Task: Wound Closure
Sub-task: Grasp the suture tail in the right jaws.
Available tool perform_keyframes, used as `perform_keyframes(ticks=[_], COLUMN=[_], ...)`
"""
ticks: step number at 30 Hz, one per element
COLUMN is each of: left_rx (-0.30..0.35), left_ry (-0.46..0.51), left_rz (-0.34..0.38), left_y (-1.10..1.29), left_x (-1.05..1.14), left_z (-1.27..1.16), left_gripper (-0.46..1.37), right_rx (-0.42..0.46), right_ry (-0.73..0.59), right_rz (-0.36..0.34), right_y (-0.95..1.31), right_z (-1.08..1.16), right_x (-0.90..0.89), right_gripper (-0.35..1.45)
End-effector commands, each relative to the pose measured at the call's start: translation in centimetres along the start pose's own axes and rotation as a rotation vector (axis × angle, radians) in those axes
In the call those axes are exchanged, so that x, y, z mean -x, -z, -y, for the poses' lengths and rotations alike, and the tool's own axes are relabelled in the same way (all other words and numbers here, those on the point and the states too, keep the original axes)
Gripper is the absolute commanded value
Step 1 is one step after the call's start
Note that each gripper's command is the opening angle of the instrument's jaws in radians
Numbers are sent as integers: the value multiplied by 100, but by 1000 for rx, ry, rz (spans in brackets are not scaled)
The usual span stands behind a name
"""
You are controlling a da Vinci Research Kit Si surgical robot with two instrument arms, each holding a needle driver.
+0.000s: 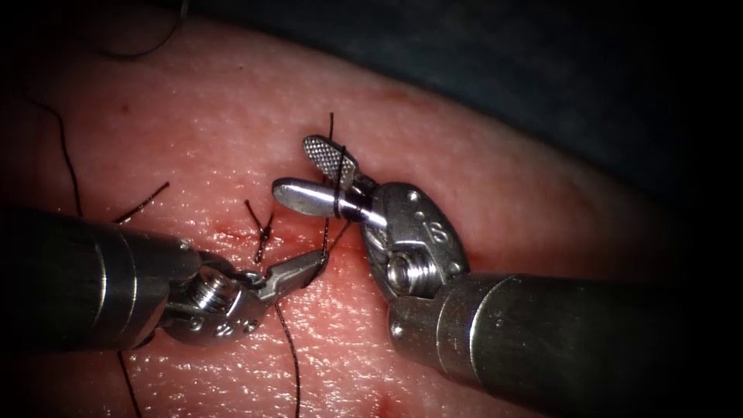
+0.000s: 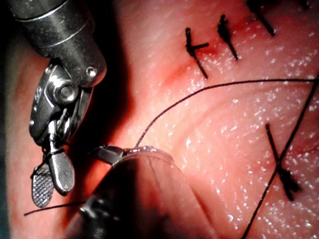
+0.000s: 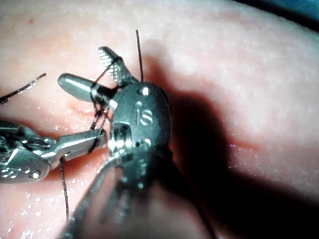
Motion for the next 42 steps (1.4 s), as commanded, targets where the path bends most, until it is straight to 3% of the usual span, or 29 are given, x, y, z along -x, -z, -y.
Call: perform_keyframes(ticks=[1,8,17,21,29,42], left_rx=[6,-21,-49,-54,-53,-40], left_ry=[-1,10,29,28,36,24], left_rz=[1,6,2,2,2,4], left_y=[2,13,18,16,9,-8], left_x=[0,3,1,2,7,21], left_z=[-1,1,18,26,39,37], left_gripper=[-35,-35,-35,-35,-35,-35], right_rx=[33,192,349,375,382,414], right_ry=[-9,-3,27,27,18,46], right_rz=[13,105,67,60,62,58], right_y=[0,11,23,21,12,-7], right_z=[-1,-8,-18,-20,-32,-43], right_x=[1,9,14,13,13,10], right_gripper=[128,127,131,130,107,127])
